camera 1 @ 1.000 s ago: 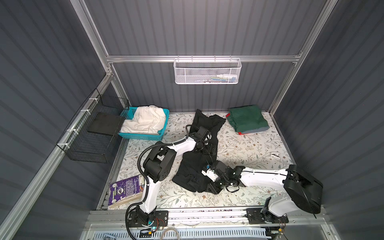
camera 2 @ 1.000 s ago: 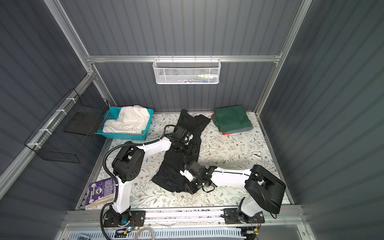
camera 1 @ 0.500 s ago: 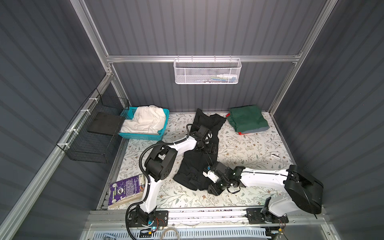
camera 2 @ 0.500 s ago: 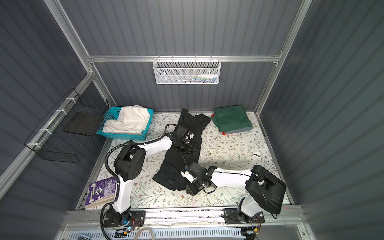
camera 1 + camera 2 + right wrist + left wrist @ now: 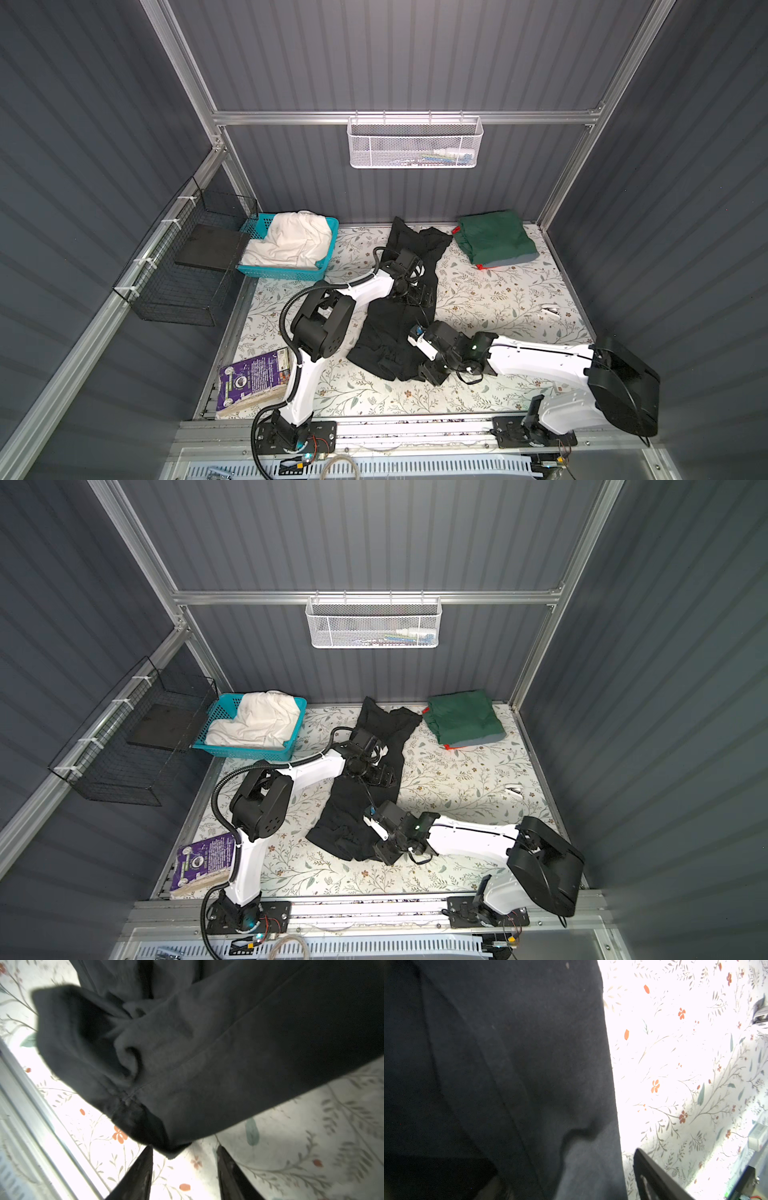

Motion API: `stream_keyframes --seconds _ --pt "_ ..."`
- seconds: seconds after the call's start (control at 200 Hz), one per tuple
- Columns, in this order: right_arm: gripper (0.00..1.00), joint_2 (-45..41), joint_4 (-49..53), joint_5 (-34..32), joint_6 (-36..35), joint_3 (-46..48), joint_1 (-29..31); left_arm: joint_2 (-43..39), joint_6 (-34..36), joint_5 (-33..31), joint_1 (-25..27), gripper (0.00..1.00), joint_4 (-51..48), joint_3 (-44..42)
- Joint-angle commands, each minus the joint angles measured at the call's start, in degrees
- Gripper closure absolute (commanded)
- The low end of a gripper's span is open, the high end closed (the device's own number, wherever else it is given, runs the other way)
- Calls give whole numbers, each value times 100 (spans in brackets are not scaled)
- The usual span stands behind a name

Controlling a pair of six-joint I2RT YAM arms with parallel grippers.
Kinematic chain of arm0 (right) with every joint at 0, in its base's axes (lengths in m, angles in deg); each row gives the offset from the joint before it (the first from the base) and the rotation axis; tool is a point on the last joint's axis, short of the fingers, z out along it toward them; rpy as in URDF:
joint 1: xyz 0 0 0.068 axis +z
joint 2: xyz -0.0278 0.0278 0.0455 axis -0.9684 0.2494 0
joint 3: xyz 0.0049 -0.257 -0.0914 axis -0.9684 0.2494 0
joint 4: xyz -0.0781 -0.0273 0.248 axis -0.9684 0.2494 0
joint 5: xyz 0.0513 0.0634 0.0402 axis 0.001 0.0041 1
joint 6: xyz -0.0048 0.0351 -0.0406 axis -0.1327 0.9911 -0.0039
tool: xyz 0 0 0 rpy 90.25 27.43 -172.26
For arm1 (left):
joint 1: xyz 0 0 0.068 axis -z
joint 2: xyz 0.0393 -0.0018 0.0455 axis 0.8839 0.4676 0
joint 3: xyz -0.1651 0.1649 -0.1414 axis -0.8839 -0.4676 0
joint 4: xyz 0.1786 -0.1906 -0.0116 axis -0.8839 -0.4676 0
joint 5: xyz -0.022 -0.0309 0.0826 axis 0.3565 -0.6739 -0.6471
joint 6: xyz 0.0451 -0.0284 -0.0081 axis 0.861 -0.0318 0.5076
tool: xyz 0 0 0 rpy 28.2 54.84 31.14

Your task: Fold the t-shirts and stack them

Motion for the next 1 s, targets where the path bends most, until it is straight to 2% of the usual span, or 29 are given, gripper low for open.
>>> stream_keyframes --seconds 0.0,0.085,0.205,0.32,0.555,0.695,0.86,0.99 --pt "49 102 -312 185 -271 -87 27 411 170 -52 -75 14 -429 43" --pt "49 249 -343 233 -348 -148 27 427 195 -90 -93 14 -517 94" --pt "54 506 -250 563 -345 -271 27 455 204 -129 -102 14 -542 124" --pt "55 474 -375 967 -260 -170 27 517 190 -126 -115 14 -508 117" --pt "61 514 -249 1227 -178 -115 27 652 173 -98 -145 14 -468 162" --pt "61 667 28 1128 -216 -281 53 688 231 -128 -148 14 -530 254" --pt "61 832 381 711 -292 -521 184 727 261 -113 -172 14 -572 315" --pt "70 845 428 543 -268 -558 194 718 296 -137 -177 14 -582 310"
